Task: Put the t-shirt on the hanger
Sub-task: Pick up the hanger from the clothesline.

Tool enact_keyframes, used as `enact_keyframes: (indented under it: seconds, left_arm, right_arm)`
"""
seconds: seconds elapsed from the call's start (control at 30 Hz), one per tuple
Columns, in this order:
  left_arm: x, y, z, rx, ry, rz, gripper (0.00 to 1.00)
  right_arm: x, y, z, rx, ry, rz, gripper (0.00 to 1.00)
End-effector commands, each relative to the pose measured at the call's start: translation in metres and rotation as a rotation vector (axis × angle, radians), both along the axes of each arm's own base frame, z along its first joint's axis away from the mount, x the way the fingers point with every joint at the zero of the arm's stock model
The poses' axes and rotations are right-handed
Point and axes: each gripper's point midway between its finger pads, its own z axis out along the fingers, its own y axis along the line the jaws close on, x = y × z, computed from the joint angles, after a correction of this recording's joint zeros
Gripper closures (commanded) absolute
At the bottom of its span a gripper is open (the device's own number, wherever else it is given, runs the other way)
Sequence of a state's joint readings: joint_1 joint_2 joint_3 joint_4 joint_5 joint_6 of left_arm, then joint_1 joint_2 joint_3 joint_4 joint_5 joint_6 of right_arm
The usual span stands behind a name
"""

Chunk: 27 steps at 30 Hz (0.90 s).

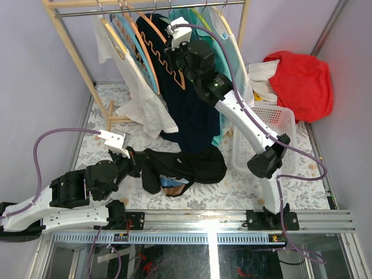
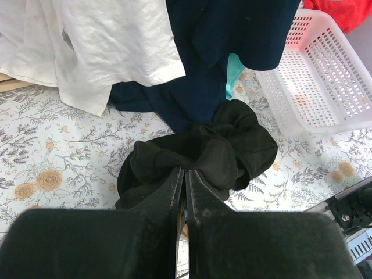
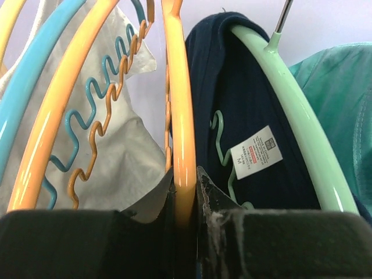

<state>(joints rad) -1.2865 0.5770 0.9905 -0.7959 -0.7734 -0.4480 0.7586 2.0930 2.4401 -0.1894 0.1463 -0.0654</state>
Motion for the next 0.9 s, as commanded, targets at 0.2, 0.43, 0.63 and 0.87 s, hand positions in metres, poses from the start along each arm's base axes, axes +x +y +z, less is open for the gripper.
enact_keyframes:
  seconds: [0.2,0.43,0.63,0.87]
  left_arm:
    - [0.002,0.005,0.017,-0.074,-0.022,0.023,1.00]
    - [0.001,0.005,0.017,-0.077,-0.022,0.020,1.00]
    - [0.001,0.005,0.016,-0.077,-0.020,0.019,1.00]
    - [0.001,0.005,0.016,-0.077,-0.018,0.020,1.00]
  right_arm:
    - [-0.061,-0.019,0.113,0.151,-0.348,-0.032,1.00]
    - [-0.076,-0.024,0.137,0.159,-0.379,-0.040,1.00]
    - [-0.065,-0.032,0.130,0.123,-0.351,-0.124,1.00]
    - [-0.070,-0.046,0.108,0.072,-0.227,-0.147,1.00]
